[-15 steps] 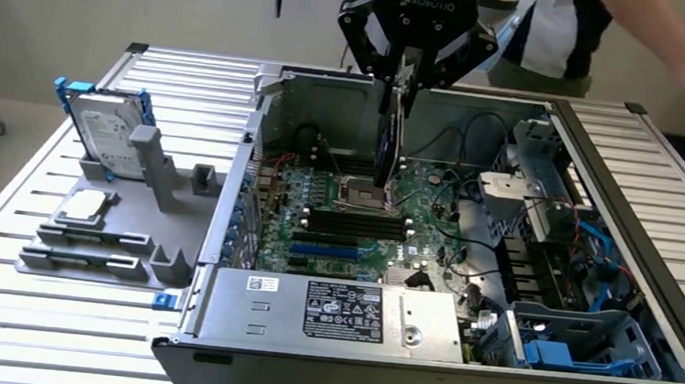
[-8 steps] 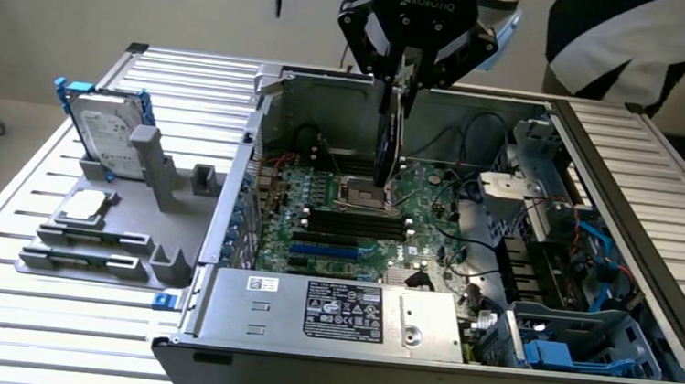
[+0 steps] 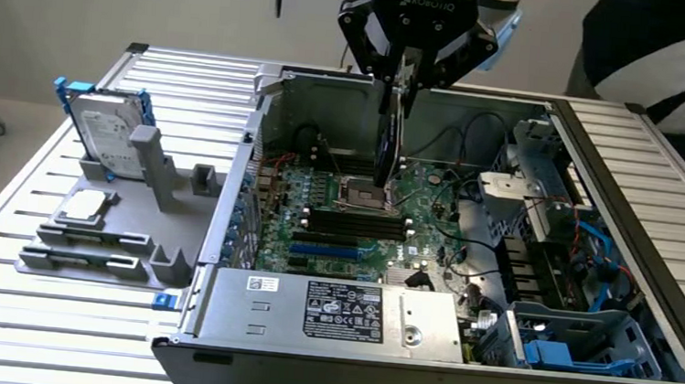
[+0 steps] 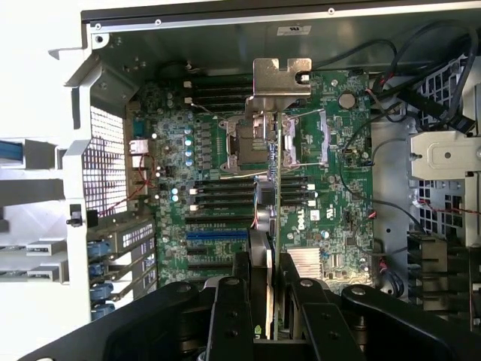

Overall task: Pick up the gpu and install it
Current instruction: 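Pick up the gpu and move the gpu toward the slot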

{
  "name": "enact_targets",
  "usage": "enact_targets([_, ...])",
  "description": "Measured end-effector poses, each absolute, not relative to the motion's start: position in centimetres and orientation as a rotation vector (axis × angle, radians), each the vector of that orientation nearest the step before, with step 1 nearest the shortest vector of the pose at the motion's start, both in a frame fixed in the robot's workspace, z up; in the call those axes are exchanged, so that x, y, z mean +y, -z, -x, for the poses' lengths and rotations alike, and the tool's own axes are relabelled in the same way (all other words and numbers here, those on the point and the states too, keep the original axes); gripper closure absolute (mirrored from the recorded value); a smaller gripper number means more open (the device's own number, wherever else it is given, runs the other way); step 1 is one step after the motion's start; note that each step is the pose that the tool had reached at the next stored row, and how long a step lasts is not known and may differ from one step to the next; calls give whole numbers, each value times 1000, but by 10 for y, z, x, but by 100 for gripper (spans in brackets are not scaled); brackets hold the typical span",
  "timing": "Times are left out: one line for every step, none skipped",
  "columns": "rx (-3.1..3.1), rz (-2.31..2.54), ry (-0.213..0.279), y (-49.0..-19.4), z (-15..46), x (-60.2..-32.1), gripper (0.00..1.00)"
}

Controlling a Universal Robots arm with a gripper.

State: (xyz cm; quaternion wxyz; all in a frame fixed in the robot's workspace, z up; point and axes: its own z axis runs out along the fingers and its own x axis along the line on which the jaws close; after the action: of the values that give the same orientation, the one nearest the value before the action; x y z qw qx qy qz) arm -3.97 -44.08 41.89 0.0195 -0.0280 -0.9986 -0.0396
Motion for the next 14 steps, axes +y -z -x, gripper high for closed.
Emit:
enact_targets([-3099, 87, 123, -419, 40, -441, 73])
enact_targets([-3099, 87, 123, -419, 40, -441, 73])
enact_targets([-3099, 87, 123, -419, 40, -441, 73])
enact_targets([-3099, 87, 123, -419, 40, -441, 73])
enact_targets([-3099, 87, 123, -419, 40, -441, 73])
enact_targets([-3099, 87, 123, -419, 40, -441, 73])
enact_targets([-3099, 87, 123, -419, 40, -441, 73])
enact_targets([-3099, 87, 123, -419, 40, -441, 73])
enact_targets([-3099, 87, 123, -419, 40, -441, 73])
enact_targets([-3099, 87, 123, -419, 40, -441, 73])
enact_targets([-3098, 87, 123, -419, 40, -441, 73])
enact_targets([-3098, 87, 123, -419, 40, -441, 73])
enact_targets([-3098, 87, 123, -419, 40, -441, 73])
enact_targets([-3098, 87, 123, -419, 40, -441, 73])
